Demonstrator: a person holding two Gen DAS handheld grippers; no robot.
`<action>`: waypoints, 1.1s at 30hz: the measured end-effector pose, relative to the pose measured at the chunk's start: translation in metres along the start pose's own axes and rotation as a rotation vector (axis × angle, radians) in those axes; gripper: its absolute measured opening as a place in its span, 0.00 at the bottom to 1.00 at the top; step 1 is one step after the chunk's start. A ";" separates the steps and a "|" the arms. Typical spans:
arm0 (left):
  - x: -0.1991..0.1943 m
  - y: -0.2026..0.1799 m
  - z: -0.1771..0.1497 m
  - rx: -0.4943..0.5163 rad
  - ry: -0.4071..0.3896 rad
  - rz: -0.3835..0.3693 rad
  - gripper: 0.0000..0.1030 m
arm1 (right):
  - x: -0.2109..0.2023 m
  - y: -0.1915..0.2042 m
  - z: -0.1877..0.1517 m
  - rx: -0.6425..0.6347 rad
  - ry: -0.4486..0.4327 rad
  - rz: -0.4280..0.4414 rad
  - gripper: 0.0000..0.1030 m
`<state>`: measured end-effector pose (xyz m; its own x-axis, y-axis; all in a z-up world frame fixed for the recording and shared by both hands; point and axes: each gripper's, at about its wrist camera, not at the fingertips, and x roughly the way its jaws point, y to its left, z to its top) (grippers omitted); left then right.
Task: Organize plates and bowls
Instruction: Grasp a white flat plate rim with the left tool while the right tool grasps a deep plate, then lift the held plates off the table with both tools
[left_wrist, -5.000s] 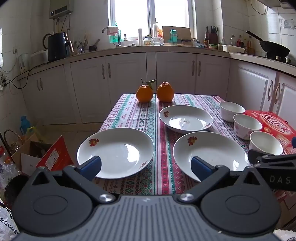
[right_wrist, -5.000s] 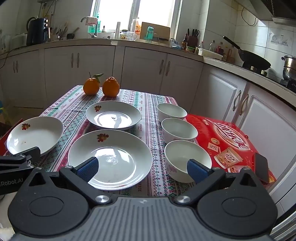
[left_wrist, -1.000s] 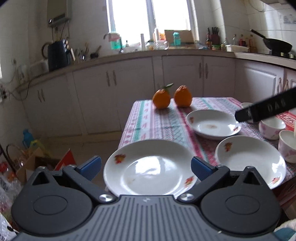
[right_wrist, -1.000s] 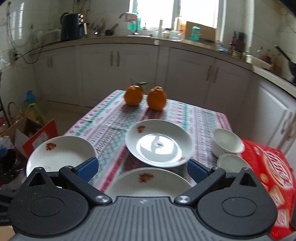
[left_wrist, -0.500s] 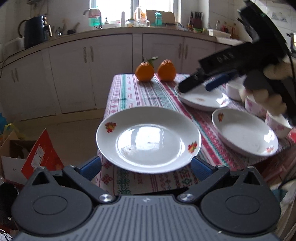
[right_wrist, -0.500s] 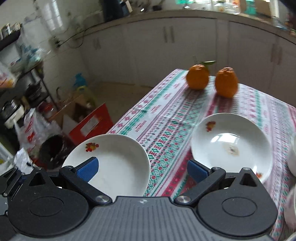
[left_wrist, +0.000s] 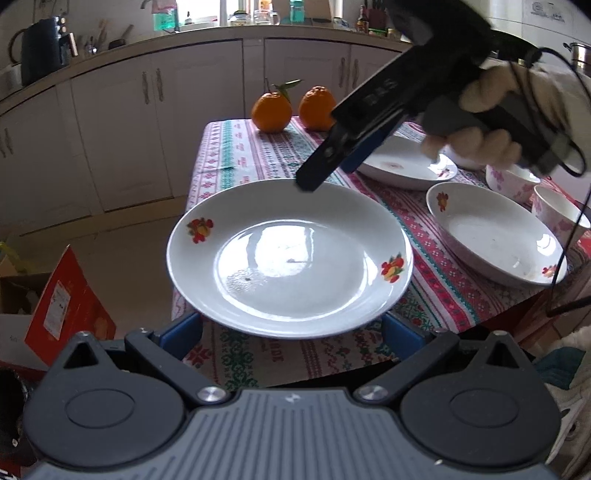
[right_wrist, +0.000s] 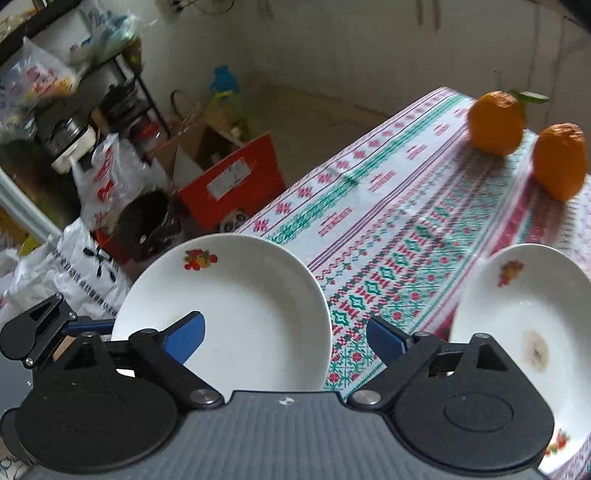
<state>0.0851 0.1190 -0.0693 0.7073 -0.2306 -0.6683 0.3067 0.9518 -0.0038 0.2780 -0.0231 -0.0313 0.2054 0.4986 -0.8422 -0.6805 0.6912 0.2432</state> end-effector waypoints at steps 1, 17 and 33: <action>0.001 0.000 0.000 0.003 0.004 -0.001 0.99 | 0.005 -0.001 0.002 -0.005 0.016 0.007 0.87; 0.012 0.010 0.004 0.037 0.024 -0.048 0.99 | 0.038 -0.012 0.014 -0.020 0.101 0.138 0.68; 0.022 0.016 0.016 0.070 0.022 -0.067 0.99 | 0.033 -0.024 0.023 0.002 0.081 0.137 0.68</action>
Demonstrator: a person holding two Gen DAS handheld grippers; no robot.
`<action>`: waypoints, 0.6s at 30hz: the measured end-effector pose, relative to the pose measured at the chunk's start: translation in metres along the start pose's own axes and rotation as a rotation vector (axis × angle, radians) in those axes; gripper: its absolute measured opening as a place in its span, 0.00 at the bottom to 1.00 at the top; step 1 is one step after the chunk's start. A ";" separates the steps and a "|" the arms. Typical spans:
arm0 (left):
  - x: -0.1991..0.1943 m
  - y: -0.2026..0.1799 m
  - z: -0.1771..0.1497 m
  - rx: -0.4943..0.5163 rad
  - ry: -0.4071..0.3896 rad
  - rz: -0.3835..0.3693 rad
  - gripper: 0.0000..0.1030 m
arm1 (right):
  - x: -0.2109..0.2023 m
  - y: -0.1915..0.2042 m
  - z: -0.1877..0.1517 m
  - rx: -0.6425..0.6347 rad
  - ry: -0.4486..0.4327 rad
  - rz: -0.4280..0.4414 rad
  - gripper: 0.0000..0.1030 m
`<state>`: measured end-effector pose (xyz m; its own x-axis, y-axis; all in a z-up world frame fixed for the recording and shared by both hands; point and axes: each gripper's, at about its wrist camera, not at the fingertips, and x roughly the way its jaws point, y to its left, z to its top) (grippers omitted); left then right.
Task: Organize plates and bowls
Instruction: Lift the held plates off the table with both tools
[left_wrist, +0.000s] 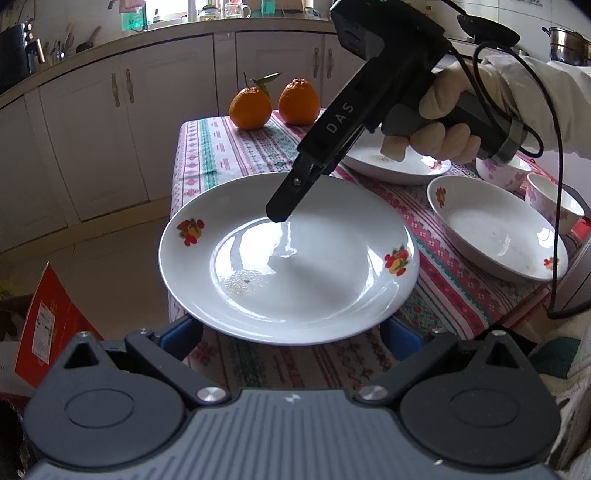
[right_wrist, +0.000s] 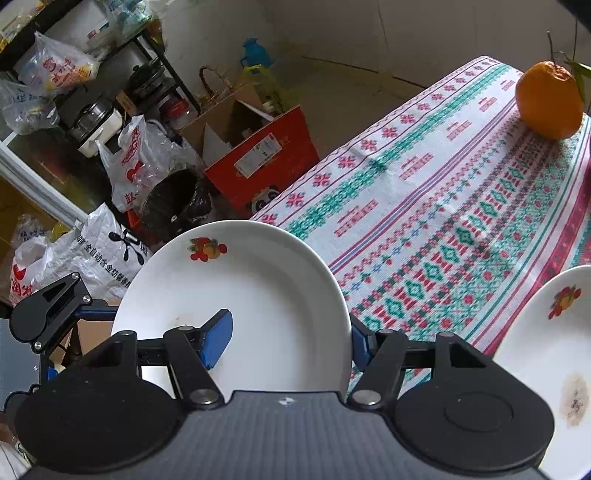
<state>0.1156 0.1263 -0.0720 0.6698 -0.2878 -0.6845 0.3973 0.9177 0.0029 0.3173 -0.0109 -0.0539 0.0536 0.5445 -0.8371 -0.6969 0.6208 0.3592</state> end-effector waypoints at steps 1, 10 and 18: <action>0.002 0.002 0.002 0.001 -0.001 -0.002 0.99 | -0.001 -0.002 0.001 0.002 -0.006 -0.003 0.68; 0.023 0.014 0.021 0.019 -0.015 -0.017 0.99 | -0.009 -0.021 0.014 0.029 -0.056 -0.038 0.68; 0.043 0.022 0.032 0.032 -0.020 -0.025 0.99 | -0.007 -0.039 0.026 0.054 -0.082 -0.066 0.68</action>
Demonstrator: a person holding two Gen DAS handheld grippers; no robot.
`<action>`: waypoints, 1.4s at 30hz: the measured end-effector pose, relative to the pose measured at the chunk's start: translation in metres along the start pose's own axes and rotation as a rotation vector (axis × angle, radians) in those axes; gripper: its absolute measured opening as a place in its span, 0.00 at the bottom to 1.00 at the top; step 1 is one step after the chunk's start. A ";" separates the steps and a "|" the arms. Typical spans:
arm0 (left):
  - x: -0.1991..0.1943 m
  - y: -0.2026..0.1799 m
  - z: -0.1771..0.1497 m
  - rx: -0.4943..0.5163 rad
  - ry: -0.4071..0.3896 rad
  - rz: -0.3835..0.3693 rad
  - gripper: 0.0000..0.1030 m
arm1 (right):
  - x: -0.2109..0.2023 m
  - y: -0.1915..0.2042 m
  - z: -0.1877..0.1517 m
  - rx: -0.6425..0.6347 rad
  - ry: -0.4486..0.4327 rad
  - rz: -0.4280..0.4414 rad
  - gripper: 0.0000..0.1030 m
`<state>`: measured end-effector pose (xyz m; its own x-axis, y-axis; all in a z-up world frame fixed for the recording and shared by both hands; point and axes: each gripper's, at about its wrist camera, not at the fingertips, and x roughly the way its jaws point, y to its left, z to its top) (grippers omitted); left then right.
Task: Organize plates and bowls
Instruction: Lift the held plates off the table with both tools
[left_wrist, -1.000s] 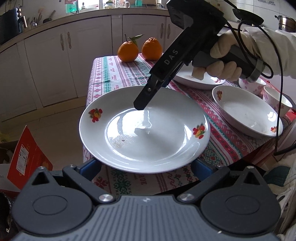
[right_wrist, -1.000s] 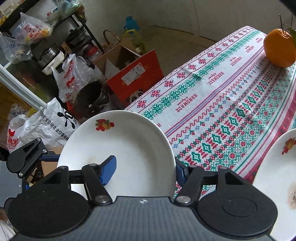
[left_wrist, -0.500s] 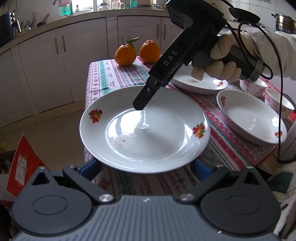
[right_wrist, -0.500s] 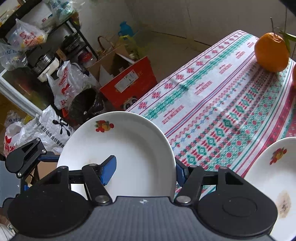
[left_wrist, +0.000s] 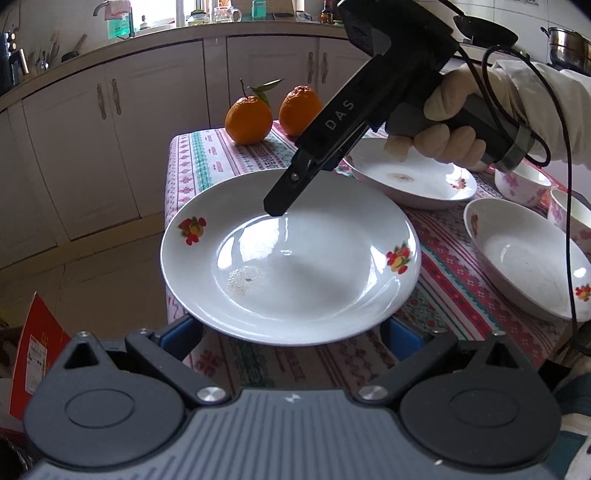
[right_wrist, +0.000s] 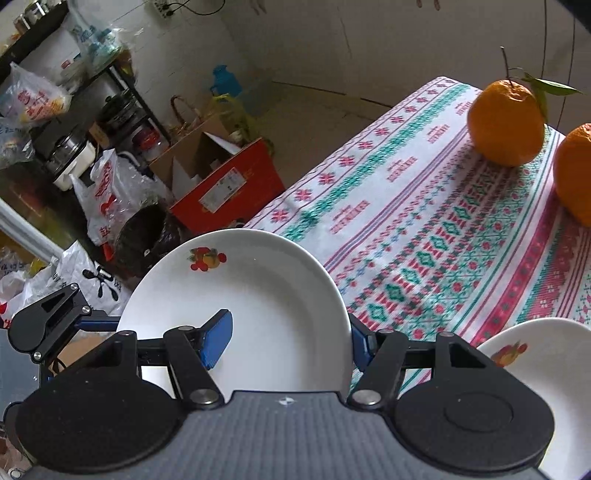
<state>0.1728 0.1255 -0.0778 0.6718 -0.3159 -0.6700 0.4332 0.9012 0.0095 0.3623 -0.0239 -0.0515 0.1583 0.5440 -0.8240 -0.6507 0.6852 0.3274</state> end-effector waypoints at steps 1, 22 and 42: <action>0.002 0.001 0.001 0.002 0.001 0.000 0.99 | 0.001 -0.002 0.001 0.004 -0.002 -0.001 0.68; 0.012 0.006 0.007 0.037 -0.003 0.012 0.99 | 0.005 -0.015 0.004 0.024 -0.020 -0.026 0.68; -0.042 -0.027 -0.012 0.032 -0.042 0.039 0.99 | -0.075 0.027 -0.036 -0.040 -0.147 -0.113 0.98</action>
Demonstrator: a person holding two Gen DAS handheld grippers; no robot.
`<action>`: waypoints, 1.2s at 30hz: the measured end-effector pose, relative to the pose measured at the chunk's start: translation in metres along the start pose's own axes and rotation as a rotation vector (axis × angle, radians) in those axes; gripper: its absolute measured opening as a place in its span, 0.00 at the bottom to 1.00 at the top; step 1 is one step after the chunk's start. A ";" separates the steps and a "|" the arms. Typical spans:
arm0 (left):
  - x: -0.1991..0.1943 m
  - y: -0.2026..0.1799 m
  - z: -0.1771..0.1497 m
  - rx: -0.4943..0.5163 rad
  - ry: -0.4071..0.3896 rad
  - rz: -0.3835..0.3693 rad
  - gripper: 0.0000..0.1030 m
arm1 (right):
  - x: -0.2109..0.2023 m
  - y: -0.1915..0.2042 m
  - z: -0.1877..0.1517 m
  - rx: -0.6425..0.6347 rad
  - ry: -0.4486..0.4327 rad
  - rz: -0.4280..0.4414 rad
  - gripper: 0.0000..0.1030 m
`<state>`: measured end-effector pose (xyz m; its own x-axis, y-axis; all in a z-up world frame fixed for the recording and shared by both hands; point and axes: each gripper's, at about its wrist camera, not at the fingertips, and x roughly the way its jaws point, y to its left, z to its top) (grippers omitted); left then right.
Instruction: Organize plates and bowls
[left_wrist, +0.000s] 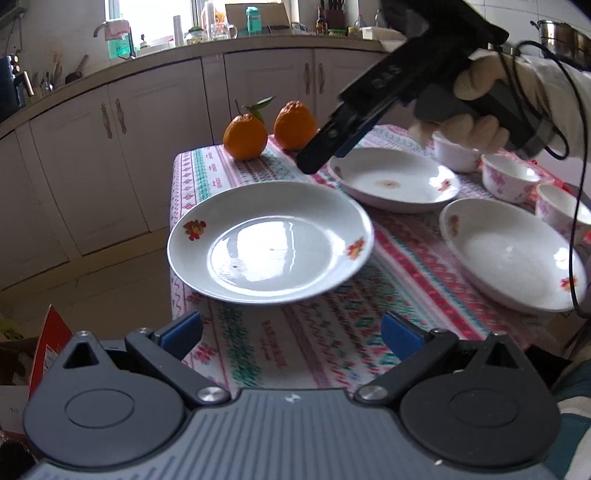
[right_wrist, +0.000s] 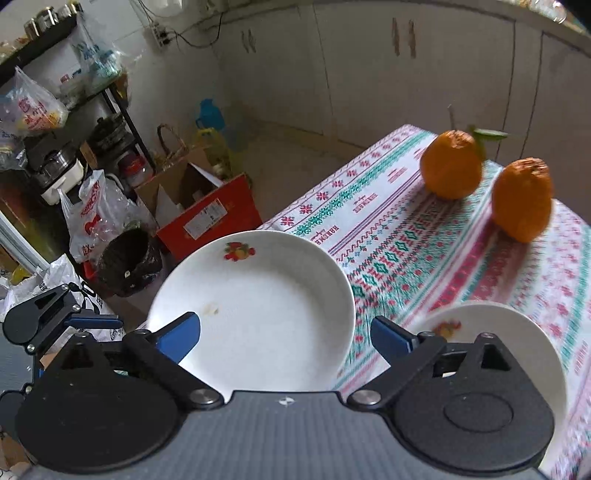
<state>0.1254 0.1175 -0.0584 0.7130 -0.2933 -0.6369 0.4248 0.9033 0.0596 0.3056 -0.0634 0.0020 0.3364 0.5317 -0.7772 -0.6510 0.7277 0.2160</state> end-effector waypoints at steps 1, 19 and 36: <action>-0.004 -0.004 0.000 0.001 -0.007 0.000 0.99 | -0.011 0.004 -0.007 0.001 -0.017 -0.005 1.00; -0.035 -0.081 -0.010 -0.007 -0.054 -0.069 0.99 | -0.122 0.018 -0.150 0.131 -0.128 -0.204 1.00; -0.002 -0.141 -0.005 0.193 -0.010 -0.221 0.99 | -0.123 -0.034 -0.185 0.250 -0.008 -0.199 0.98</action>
<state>0.0613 -0.0078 -0.0696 0.5964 -0.4798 -0.6435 0.6676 0.7416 0.0658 0.1609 -0.2336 -0.0189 0.4466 0.3714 -0.8140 -0.3853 0.9009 0.1996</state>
